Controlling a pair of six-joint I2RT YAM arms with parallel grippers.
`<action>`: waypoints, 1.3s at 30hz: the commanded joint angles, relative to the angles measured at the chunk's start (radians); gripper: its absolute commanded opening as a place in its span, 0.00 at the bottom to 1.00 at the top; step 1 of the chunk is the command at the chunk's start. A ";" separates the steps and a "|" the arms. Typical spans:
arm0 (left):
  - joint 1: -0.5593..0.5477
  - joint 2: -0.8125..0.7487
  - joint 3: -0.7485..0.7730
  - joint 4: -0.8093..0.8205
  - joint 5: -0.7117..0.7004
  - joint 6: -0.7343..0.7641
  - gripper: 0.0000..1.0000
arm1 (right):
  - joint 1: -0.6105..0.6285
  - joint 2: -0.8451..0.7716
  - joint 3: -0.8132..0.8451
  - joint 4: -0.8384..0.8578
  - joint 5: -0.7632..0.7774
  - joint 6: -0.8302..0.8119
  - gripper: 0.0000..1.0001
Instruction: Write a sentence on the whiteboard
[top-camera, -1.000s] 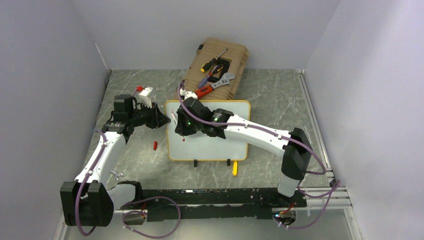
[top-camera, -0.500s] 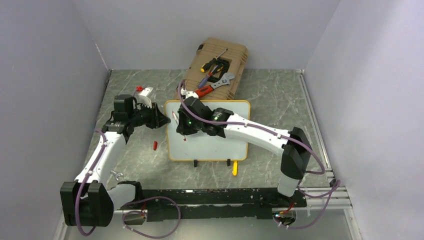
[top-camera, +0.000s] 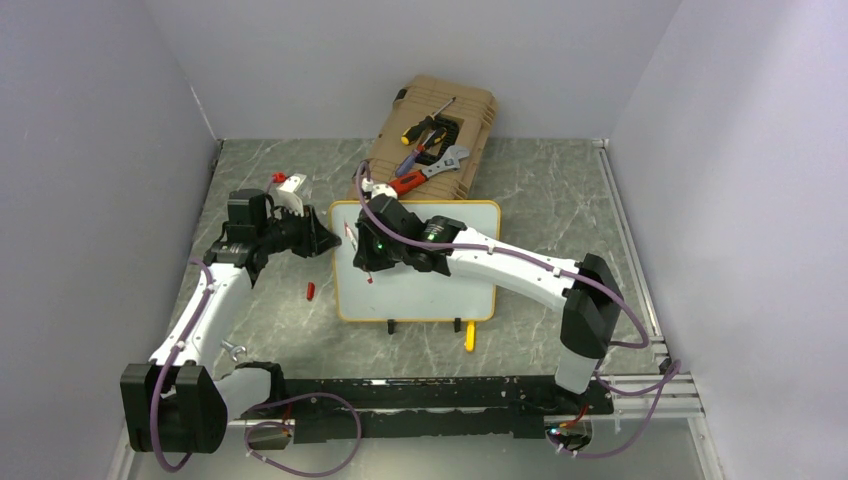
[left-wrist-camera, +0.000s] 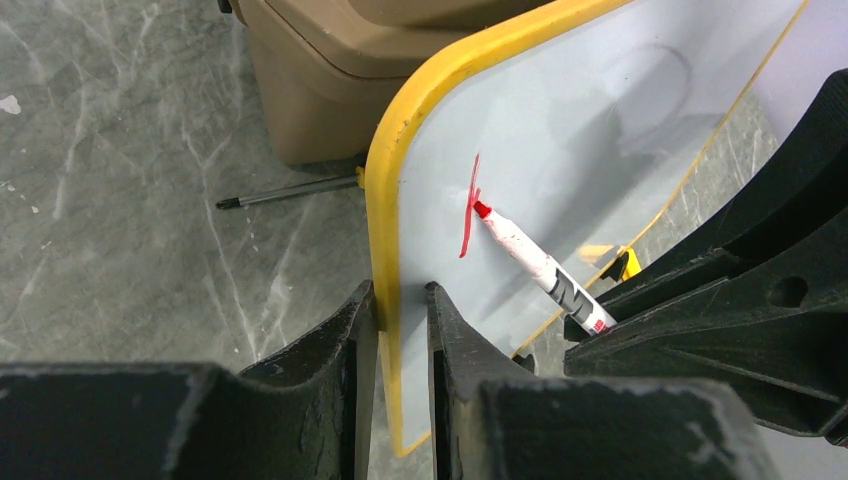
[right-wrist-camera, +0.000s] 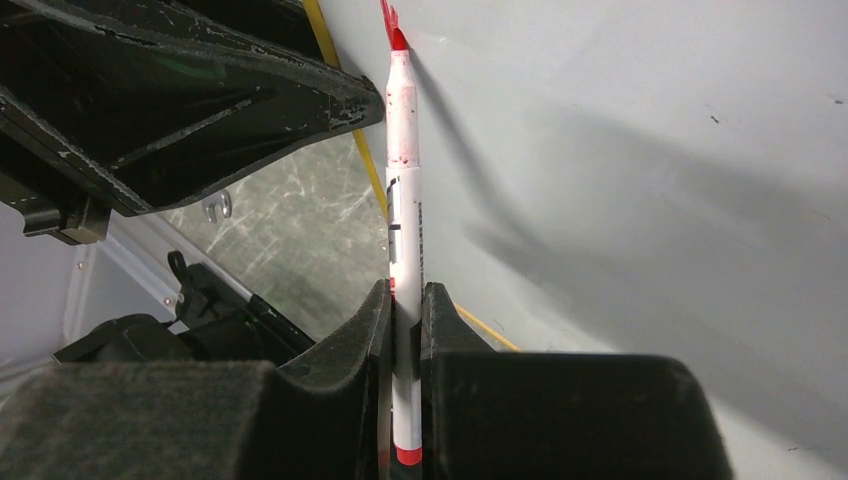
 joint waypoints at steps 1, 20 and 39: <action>-0.017 -0.018 0.020 -0.014 0.016 0.017 0.00 | -0.005 -0.025 0.011 -0.033 0.058 0.027 0.00; -0.017 -0.018 0.020 -0.016 0.012 0.017 0.00 | -0.005 -0.076 -0.024 -0.034 0.099 0.042 0.00; -0.020 -0.018 0.019 -0.016 0.013 0.019 0.00 | -0.004 -0.068 0.027 0.030 0.088 -0.039 0.00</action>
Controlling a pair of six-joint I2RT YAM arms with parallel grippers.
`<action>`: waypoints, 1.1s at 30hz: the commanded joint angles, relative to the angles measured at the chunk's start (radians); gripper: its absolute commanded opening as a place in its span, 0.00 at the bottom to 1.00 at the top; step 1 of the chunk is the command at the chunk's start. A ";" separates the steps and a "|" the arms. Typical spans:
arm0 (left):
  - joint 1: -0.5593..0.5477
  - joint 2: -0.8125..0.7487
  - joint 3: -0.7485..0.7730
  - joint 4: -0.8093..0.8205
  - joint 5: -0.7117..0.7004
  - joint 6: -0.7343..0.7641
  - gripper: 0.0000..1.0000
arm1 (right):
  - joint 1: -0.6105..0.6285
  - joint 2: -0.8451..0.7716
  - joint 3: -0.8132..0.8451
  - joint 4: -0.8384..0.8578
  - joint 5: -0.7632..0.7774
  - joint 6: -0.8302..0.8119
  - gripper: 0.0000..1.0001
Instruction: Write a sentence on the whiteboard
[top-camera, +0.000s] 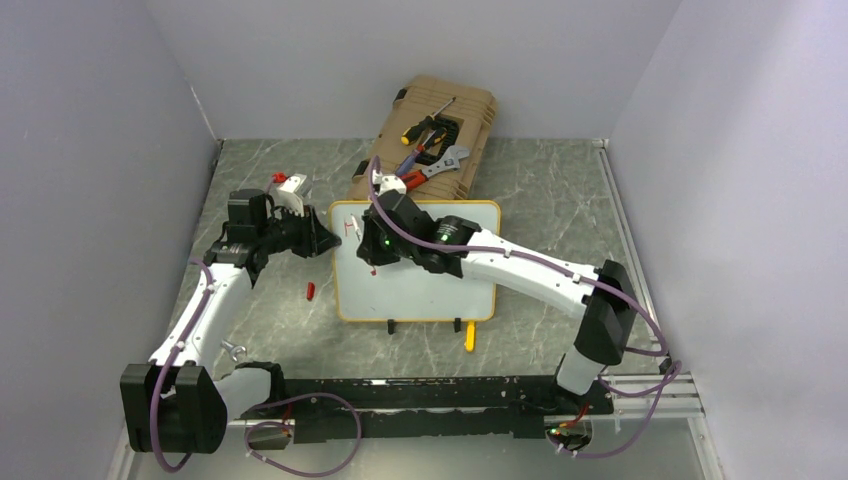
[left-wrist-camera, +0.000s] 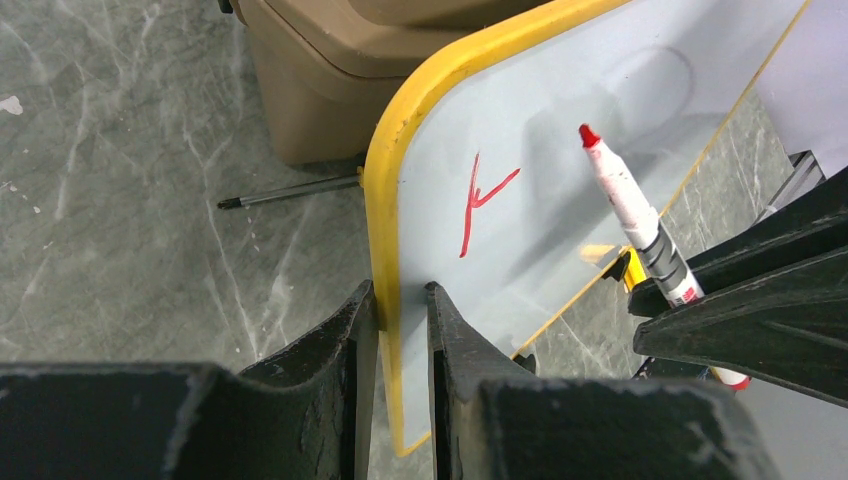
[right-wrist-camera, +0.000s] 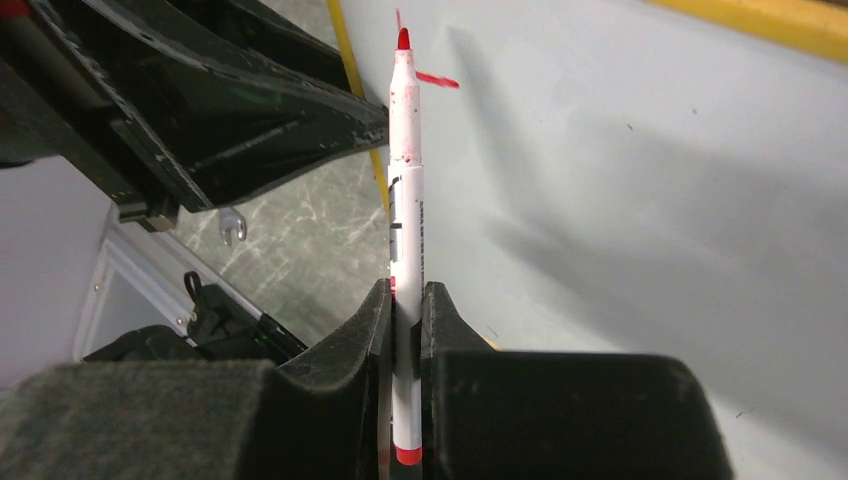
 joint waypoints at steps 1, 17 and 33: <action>-0.018 -0.017 0.018 -0.015 0.018 0.017 0.00 | -0.008 0.018 0.071 0.001 0.033 -0.024 0.00; -0.020 -0.016 0.021 -0.016 0.016 0.018 0.00 | -0.026 0.049 0.052 -0.045 0.004 0.011 0.00; -0.020 -0.016 0.021 -0.017 0.015 0.017 0.00 | -0.014 0.002 -0.082 -0.033 -0.025 0.062 0.00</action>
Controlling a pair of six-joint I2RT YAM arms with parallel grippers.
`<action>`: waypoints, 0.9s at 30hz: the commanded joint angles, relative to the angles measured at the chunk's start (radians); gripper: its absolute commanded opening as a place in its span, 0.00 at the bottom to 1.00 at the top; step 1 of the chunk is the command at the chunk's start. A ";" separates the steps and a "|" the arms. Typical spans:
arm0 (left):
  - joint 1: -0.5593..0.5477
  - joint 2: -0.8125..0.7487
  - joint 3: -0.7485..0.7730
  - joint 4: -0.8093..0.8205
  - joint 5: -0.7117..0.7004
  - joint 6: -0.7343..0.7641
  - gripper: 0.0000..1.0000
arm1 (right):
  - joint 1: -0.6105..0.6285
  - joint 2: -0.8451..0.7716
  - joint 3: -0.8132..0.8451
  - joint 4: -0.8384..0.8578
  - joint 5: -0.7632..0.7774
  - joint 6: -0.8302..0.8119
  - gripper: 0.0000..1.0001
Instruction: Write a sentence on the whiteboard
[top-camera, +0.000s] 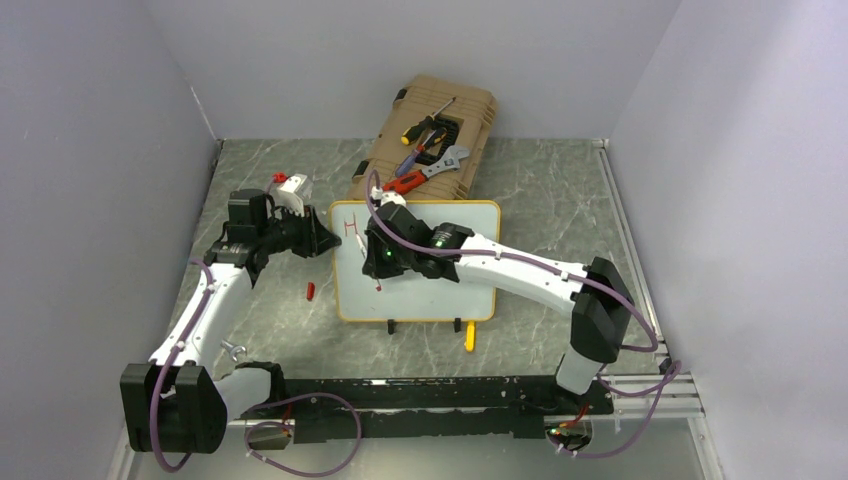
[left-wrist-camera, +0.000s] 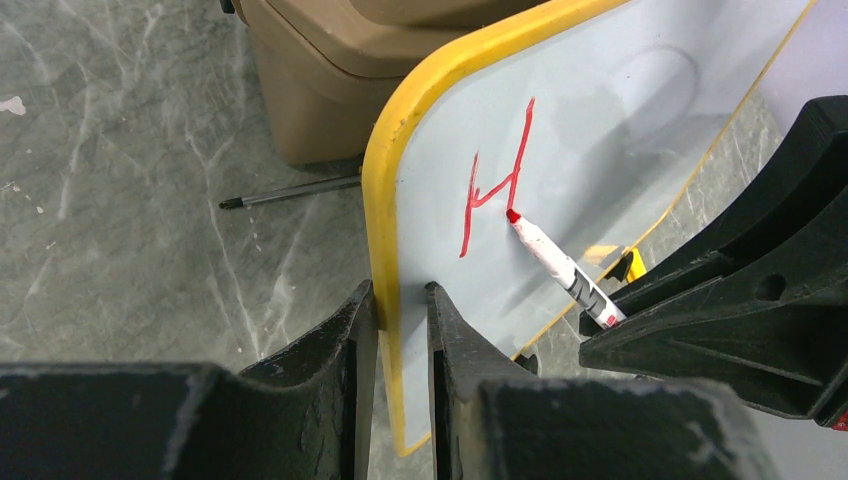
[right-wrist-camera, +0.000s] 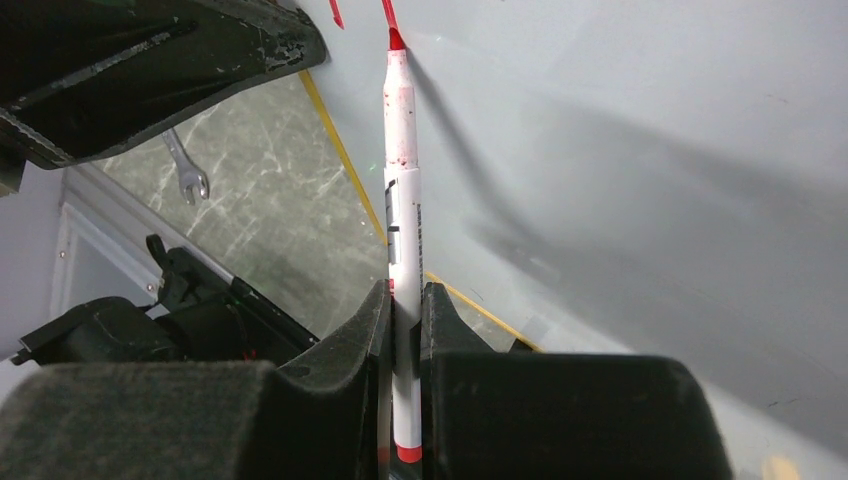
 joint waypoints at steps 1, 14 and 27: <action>-0.018 -0.016 0.021 -0.017 0.020 0.014 0.00 | -0.007 -0.030 -0.025 -0.016 0.029 0.025 0.00; -0.019 -0.025 0.019 -0.021 0.015 0.015 0.00 | 0.026 -0.129 -0.080 0.094 0.100 -0.019 0.00; -0.022 -0.028 0.019 -0.022 0.015 0.018 0.00 | 0.025 -0.077 -0.012 0.036 0.133 -0.027 0.00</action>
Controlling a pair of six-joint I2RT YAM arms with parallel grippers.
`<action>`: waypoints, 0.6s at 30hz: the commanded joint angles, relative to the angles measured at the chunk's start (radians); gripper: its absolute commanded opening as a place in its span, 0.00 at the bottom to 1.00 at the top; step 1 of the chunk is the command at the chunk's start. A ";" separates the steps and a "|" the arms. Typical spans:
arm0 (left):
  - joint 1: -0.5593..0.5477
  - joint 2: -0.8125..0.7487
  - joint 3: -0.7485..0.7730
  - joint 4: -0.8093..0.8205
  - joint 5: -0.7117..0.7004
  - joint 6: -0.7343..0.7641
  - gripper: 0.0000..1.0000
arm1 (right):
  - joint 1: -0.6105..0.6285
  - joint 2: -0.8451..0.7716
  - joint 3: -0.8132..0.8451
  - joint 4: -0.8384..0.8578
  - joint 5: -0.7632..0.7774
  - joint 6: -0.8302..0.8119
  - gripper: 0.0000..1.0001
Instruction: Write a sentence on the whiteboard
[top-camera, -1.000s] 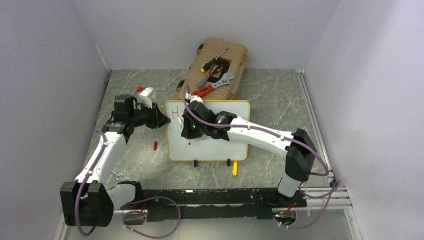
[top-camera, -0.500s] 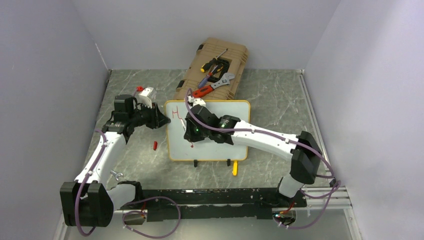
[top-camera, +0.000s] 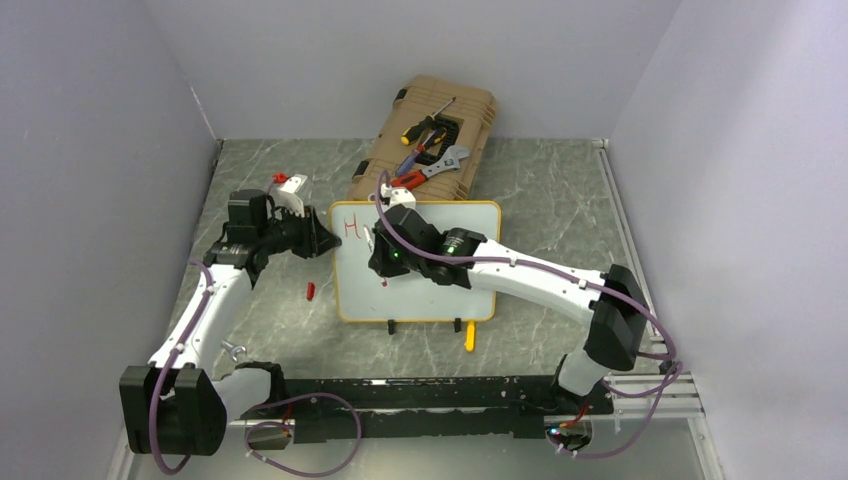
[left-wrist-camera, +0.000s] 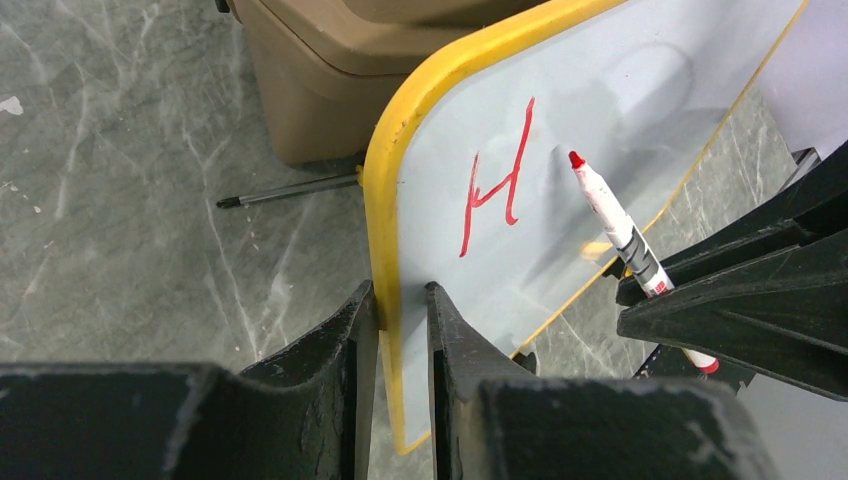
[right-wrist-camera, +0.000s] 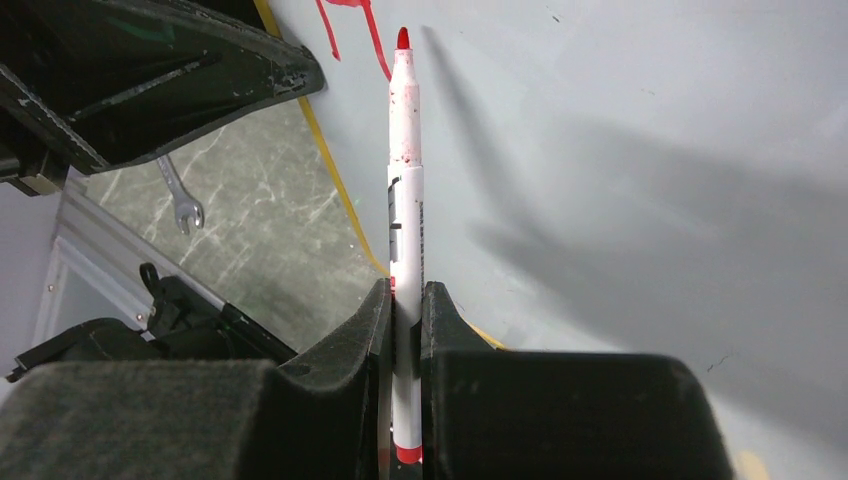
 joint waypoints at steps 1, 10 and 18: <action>-0.019 -0.020 0.019 -0.015 0.016 0.018 0.00 | 0.002 0.012 0.050 -0.004 0.033 -0.011 0.00; -0.020 -0.020 0.019 -0.015 0.016 0.019 0.00 | -0.010 0.040 0.077 -0.024 0.027 -0.014 0.00; -0.022 -0.018 0.019 -0.015 0.014 0.018 0.00 | -0.010 0.050 0.059 -0.029 0.000 -0.007 0.00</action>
